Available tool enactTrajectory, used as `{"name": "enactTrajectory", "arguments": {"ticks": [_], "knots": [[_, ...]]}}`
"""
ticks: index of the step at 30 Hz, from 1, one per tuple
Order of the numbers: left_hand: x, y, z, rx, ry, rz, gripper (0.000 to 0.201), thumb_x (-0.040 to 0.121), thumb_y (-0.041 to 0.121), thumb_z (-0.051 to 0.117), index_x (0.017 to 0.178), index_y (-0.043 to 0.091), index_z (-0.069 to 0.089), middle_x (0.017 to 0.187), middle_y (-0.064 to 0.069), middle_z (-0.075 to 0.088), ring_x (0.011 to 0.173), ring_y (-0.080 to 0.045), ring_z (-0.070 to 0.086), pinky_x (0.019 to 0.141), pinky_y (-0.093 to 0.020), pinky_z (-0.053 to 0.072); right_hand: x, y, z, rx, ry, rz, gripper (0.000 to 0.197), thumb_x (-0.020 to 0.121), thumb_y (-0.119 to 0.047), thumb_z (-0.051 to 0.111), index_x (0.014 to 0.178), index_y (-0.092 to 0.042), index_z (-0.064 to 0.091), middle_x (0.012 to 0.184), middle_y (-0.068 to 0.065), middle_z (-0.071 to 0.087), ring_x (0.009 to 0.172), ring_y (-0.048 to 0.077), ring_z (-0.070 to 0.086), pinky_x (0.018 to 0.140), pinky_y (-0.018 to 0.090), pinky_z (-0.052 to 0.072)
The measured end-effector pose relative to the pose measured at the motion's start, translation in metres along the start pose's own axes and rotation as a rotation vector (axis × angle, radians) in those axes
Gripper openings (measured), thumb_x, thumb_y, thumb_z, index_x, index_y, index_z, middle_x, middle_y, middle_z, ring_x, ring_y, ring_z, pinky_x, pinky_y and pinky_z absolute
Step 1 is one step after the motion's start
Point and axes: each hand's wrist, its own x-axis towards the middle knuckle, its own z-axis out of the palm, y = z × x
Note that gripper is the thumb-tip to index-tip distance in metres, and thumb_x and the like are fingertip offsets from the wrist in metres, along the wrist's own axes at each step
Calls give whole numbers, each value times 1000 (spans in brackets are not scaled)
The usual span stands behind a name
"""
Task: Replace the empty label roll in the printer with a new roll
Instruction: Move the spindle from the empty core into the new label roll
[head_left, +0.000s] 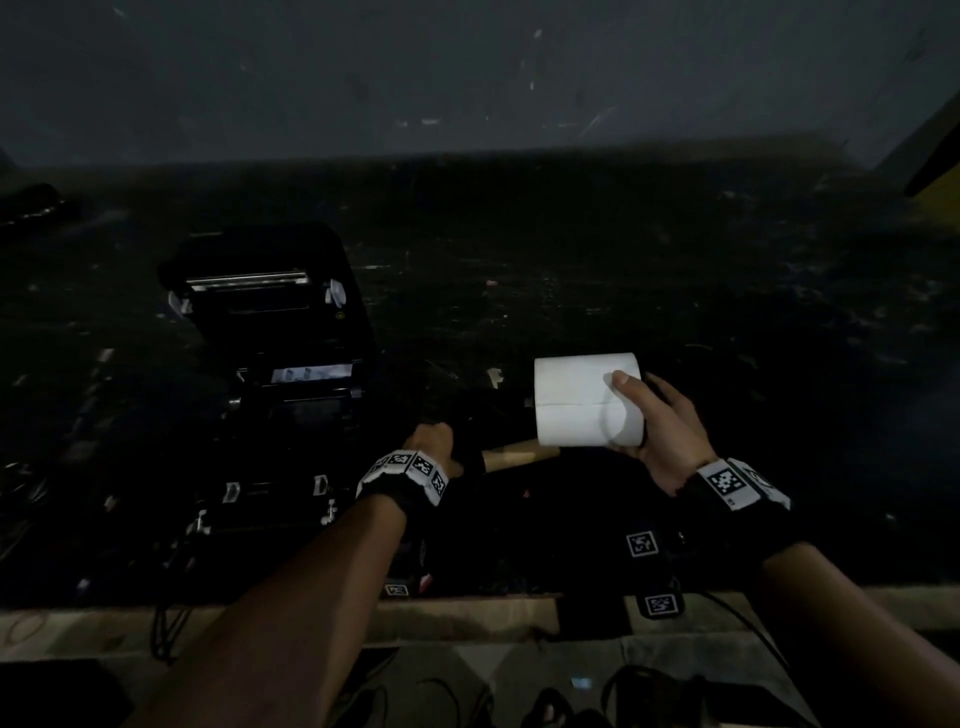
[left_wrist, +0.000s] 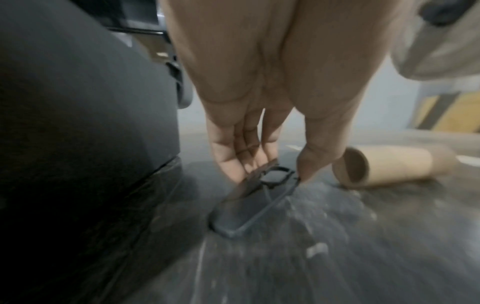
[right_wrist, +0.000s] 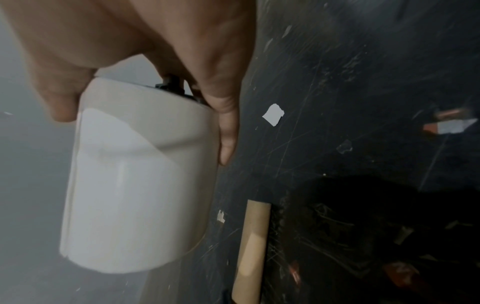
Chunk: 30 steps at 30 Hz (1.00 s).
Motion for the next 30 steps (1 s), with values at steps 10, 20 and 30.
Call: {"name": "enactTrajectory", "arguments": {"ticks": [10,20,30], "knots": [[-9,5,-60,-1165,77,248,24,80,-3,65,78,18,55,79,-1,56,72,-10,58,59,-16,54,-5,-5,11,26,-44,-22,68,68,-38,77,128,-18,52,121,9,61,105,29,61,79,49,57],[-31,13,-93,-1440,-43,448,25,82,-13,57,85,11,58,84,-3,59,76,-10,60,66,-21,57,-13,-20,30,79,-100,-102,59,74,-36,73,126,-15,53,120,12,63,105,31,63,82,52,55],[-41,7,-103,-1443,-56,486,24,83,-12,56,85,12,59,85,-3,59,76,-9,63,66,-22,59,-27,-27,50,85,-100,-135,44,79,-30,69,119,-17,57,112,11,65,100,29,64,79,48,56]]}}
